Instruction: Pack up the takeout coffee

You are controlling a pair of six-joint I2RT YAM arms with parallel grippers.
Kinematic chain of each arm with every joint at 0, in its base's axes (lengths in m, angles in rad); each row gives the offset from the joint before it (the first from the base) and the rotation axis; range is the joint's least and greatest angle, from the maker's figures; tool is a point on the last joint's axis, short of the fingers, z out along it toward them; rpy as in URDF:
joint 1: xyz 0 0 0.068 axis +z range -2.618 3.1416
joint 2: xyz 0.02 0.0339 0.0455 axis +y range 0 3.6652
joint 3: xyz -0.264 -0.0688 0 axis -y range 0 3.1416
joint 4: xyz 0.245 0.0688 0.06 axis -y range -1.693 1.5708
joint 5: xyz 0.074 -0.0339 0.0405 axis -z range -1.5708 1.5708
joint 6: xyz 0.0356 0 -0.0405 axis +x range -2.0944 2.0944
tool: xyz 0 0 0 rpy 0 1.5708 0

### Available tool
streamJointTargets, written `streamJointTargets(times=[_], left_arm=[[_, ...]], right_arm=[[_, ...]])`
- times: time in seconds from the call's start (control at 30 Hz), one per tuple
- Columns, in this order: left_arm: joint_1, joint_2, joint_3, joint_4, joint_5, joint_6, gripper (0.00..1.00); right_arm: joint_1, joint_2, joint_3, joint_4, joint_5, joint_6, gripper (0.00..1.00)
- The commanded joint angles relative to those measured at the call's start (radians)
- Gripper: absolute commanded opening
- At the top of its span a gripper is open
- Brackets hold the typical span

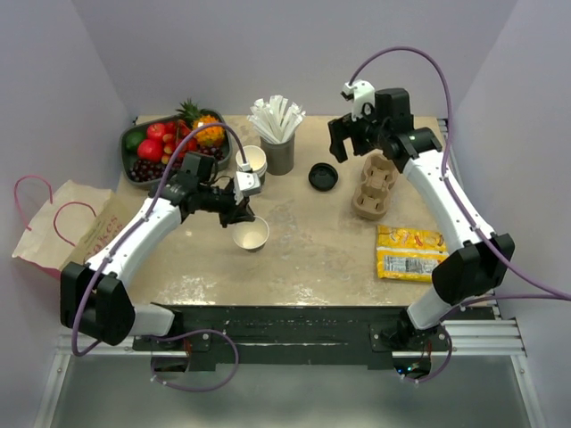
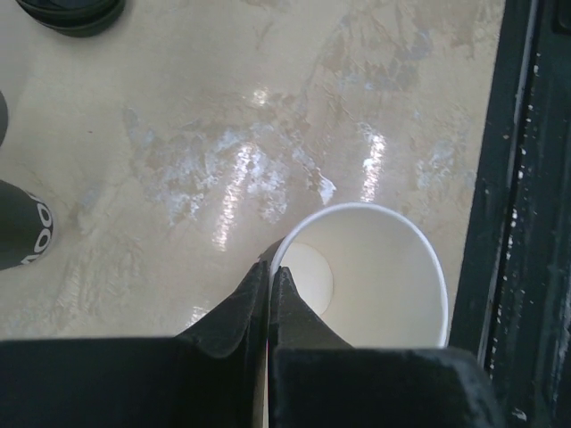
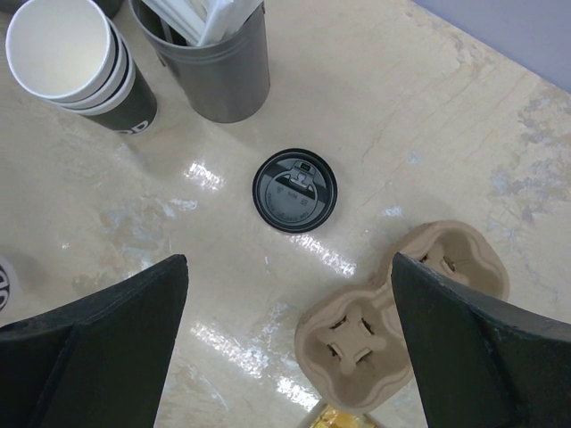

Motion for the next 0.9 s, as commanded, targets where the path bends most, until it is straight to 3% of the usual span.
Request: streamJointTargets(times=[0.0,0.5,0.73,0.87], left_arm=[[-0.007,-0.025,-0.07,0.254,-0.022,-0.096,0.0],[-0.007,0.012,-0.115,0.347,-0.056,-0.189,0.0],[-0.007,0.005,-0.118,0.336,-0.065,-0.192,0.31],[-0.009,-0.017,-0.107,0.342,-0.059,-0.214,0.4]], right_arm=[[0.0,-0.064,-0.016,0.014,0.01,-0.002,0.98],[-0.002,-0.086,-0.071,0.024,-0.006,-0.007,0.98],[0.0,-0.067,-0.061,0.021,-0.012,-0.007,0.98],[0.0,-0.052,-0.036,0.016,-0.013,-0.013,0.98]])
